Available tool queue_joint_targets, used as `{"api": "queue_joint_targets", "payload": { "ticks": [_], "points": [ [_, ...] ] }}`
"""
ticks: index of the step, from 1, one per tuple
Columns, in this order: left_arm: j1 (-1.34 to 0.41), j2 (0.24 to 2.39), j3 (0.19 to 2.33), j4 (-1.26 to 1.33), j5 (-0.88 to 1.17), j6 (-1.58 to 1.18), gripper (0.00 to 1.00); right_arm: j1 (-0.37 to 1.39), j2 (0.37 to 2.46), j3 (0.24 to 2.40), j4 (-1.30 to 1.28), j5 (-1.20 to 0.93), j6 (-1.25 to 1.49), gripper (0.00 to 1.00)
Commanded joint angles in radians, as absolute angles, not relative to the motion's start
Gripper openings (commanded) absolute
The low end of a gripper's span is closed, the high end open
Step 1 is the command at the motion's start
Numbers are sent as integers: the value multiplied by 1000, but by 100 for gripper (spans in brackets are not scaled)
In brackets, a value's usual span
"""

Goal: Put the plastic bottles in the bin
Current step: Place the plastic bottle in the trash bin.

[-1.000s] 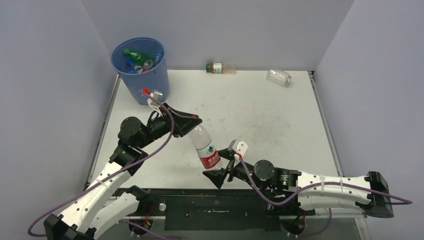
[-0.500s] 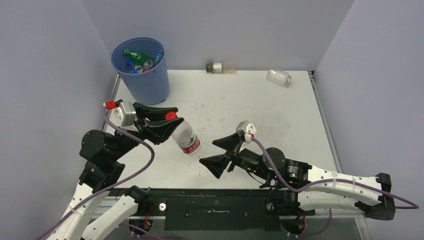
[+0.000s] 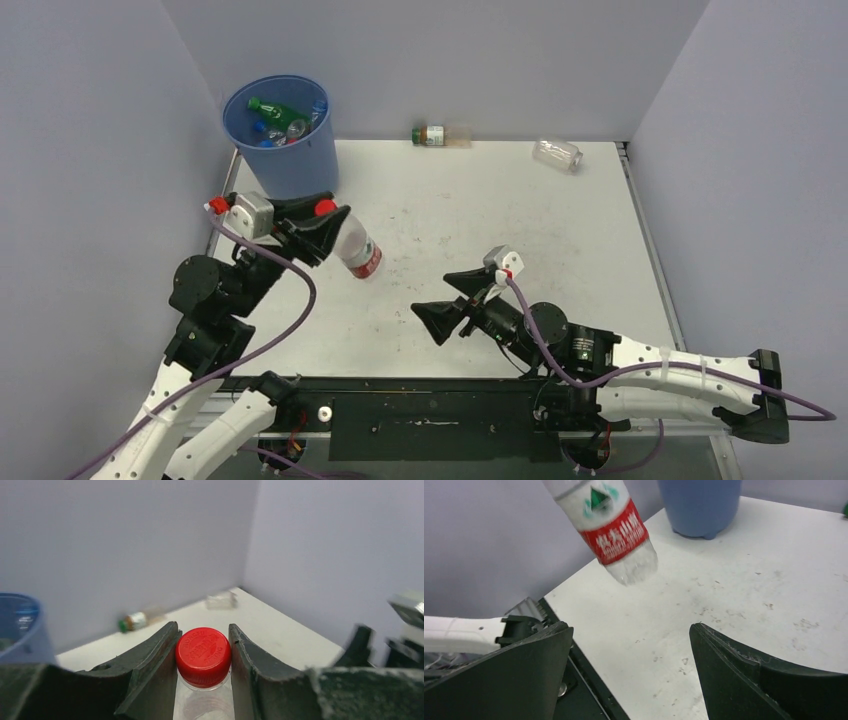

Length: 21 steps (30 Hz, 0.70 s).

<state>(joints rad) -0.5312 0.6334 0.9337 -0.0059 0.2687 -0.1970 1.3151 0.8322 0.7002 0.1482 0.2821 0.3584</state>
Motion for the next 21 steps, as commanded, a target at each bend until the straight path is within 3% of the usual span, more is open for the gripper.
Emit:
{"api": "queue_joint_targets", "payload": {
  "ticks": [1, 5, 10, 21],
  "points": [
    [-531, 711, 1019, 162, -213, -61, 0, 1312, 792, 644, 194, 472, 357, 90],
    [-524, 829, 1066, 456, -352, 141, 0, 1310, 801, 612, 160, 533, 380, 90],
    [-459, 993, 1138, 747, -380, 254, 0, 1308, 786, 509, 185, 554, 425, 90],
    [-99, 1349, 1349, 859, -387, 129, 0, 1304, 736, 393, 253, 550, 400, 90]
  ]
}}
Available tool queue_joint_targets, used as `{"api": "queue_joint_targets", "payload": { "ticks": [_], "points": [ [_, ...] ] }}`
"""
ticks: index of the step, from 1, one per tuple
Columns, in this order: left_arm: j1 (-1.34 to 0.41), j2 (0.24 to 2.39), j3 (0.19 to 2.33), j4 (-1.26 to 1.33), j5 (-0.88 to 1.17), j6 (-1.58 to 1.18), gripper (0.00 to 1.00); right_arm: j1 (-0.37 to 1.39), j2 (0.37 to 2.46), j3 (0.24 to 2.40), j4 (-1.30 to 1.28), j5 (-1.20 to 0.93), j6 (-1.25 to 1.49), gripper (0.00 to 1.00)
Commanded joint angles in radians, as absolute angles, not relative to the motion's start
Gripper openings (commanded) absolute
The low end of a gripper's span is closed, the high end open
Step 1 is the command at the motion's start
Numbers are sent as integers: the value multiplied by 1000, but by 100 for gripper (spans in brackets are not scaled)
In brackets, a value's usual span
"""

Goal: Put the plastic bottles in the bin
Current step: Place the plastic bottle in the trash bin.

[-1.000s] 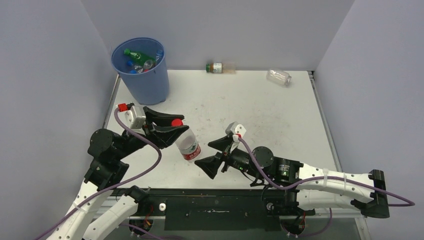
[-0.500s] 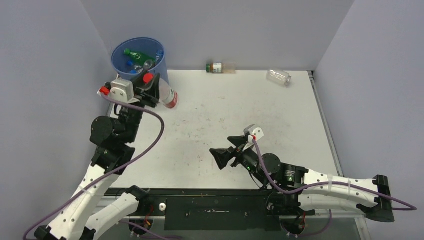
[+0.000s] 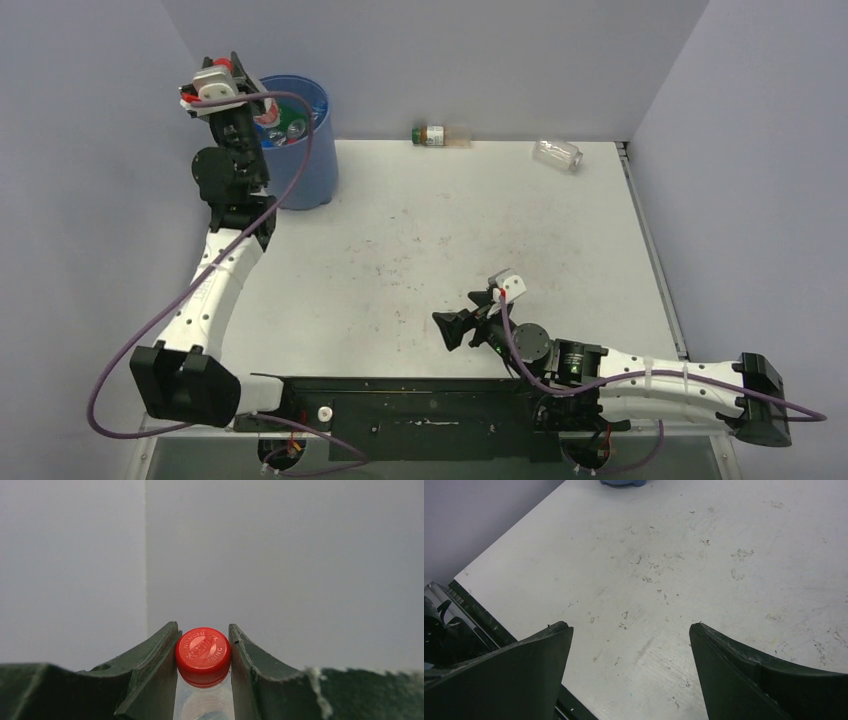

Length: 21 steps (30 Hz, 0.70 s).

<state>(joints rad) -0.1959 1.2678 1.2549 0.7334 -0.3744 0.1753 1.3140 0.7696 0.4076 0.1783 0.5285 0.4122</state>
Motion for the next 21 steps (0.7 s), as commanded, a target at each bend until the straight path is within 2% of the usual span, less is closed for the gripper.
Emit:
{"api": "queue_joint_targets", "payload": {
  "ticks": [1, 6, 11, 15, 21],
  "points": [
    [-71, 1379, 1371, 868, -372, 104, 0, 1303, 733, 390, 253, 549, 395, 90],
    [-16, 1534, 1542, 682, -388, 71, 0, 1297, 732, 409, 210, 550, 370, 90],
    [-5, 1650, 1601, 555, -424, 29, 0, 1289, 744, 388, 235, 539, 388, 90],
    [-6, 1714, 1712, 335, -495, -8, 0, 1270, 762, 402, 211, 546, 394, 90],
    [43, 1785, 1825, 88, -418, -70, 0, 1215, 749, 390, 184, 585, 430, 90]
  ]
}}
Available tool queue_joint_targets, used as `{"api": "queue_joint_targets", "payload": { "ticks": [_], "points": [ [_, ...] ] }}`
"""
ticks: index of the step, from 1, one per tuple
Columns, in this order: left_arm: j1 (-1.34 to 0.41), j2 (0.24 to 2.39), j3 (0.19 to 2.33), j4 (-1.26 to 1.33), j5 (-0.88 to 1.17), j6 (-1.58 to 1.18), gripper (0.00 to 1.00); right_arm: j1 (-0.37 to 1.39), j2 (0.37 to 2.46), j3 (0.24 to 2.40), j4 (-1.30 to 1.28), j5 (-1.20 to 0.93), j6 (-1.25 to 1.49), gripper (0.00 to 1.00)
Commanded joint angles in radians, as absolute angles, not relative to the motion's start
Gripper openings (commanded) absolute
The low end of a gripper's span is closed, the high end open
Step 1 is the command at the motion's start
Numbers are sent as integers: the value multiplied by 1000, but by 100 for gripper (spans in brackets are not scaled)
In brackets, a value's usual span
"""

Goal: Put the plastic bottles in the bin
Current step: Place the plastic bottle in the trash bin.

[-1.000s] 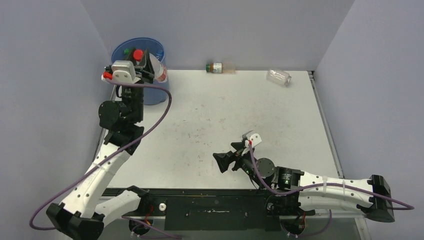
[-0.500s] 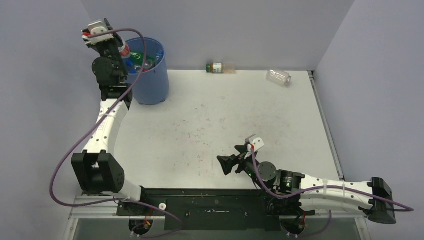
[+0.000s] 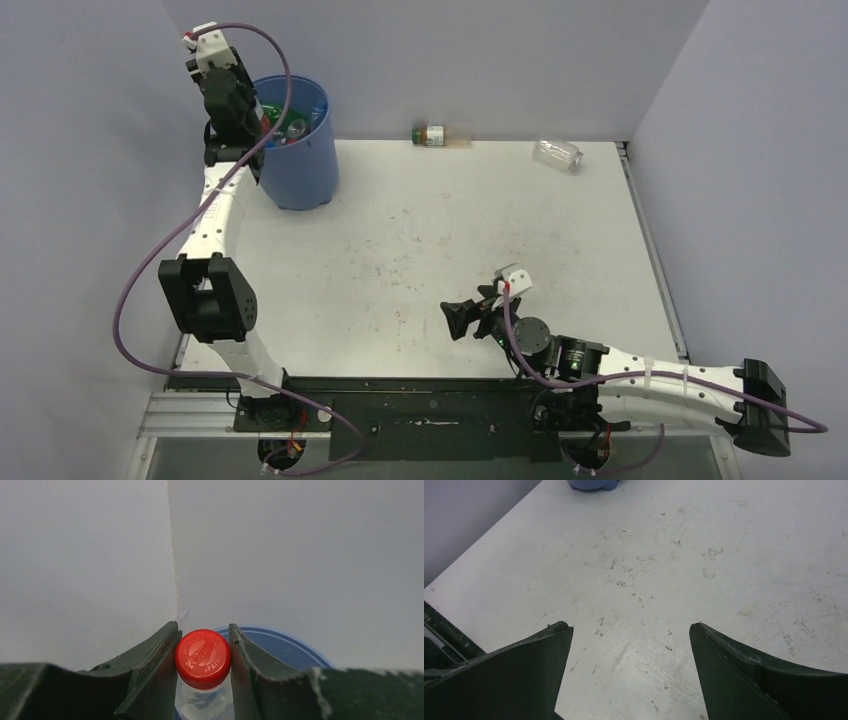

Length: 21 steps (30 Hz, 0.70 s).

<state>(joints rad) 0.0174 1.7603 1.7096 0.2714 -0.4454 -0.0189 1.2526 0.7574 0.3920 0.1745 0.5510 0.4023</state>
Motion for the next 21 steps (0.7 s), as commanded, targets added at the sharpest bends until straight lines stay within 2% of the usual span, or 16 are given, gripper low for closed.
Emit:
{"api": "queue_joint_targets", "payload": {
  "ticks": [1, 6, 11, 21],
  "points": [
    [45, 1801, 1835, 66, -402, -79, 0, 1199, 749, 387, 189, 572, 433, 90],
    [51, 1825, 1795, 93, -334, -128, 0, 1137, 769, 396, 188, 507, 449, 90],
    [51, 1858, 1870, 3, -293, -151, 0, 1128, 797, 405, 193, 498, 448, 90],
    [58, 1869, 1699, 44, -293, -183, 0, 1118, 809, 413, 188, 468, 449, 90]
  ]
}}
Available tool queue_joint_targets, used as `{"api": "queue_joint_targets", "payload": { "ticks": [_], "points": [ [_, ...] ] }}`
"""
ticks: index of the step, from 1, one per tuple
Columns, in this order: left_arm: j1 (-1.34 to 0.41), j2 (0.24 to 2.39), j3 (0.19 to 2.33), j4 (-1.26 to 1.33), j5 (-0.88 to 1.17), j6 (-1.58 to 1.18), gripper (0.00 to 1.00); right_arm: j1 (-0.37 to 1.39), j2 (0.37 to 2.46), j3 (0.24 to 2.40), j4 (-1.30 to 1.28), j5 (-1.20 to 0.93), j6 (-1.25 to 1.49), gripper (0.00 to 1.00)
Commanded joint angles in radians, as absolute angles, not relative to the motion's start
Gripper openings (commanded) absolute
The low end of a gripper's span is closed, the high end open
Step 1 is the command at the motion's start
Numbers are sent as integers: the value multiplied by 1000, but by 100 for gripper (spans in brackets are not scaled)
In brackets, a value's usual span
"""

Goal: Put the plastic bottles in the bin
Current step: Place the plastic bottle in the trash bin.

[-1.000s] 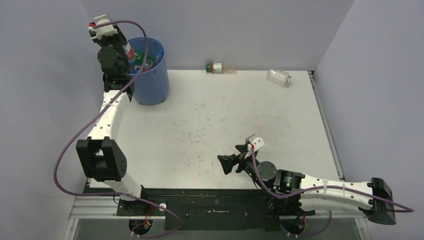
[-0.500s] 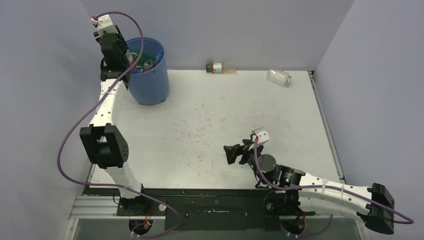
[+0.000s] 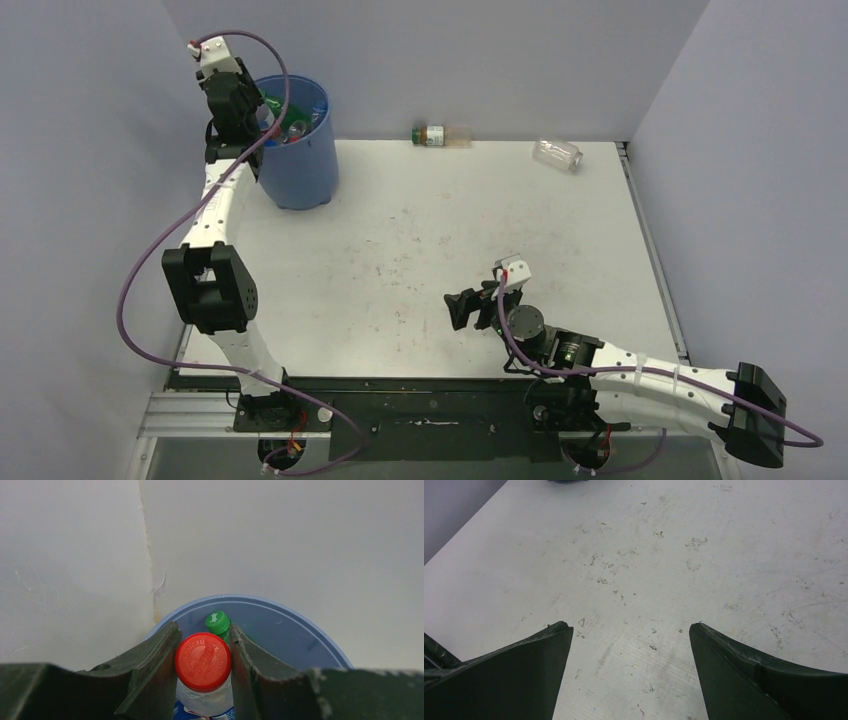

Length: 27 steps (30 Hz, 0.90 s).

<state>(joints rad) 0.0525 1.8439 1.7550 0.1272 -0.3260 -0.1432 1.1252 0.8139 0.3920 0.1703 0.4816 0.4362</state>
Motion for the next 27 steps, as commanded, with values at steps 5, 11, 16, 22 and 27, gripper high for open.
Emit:
{"api": "queue_joint_targets", "payload": {
  "ticks": [5, 11, 16, 22, 27],
  "points": [
    [61, 1822, 1712, 69, -282, -198, 0, 1117, 787, 410, 181, 473, 447, 90],
    [50, 1726, 1802, 92, -268, -189, 0, 1117, 779, 416, 183, 463, 443, 90],
    [25, 1667, 1816, 158, -200, -190, 0, 1117, 775, 415, 183, 457, 448, 90],
    [-7, 1713, 1833, 194, -105, -208, 0, 1116, 758, 414, 171, 457, 452, 90],
    [-31, 1789, 1835, 270, -133, -200, 0, 1117, 735, 407, 149, 471, 451, 90]
  ]
}}
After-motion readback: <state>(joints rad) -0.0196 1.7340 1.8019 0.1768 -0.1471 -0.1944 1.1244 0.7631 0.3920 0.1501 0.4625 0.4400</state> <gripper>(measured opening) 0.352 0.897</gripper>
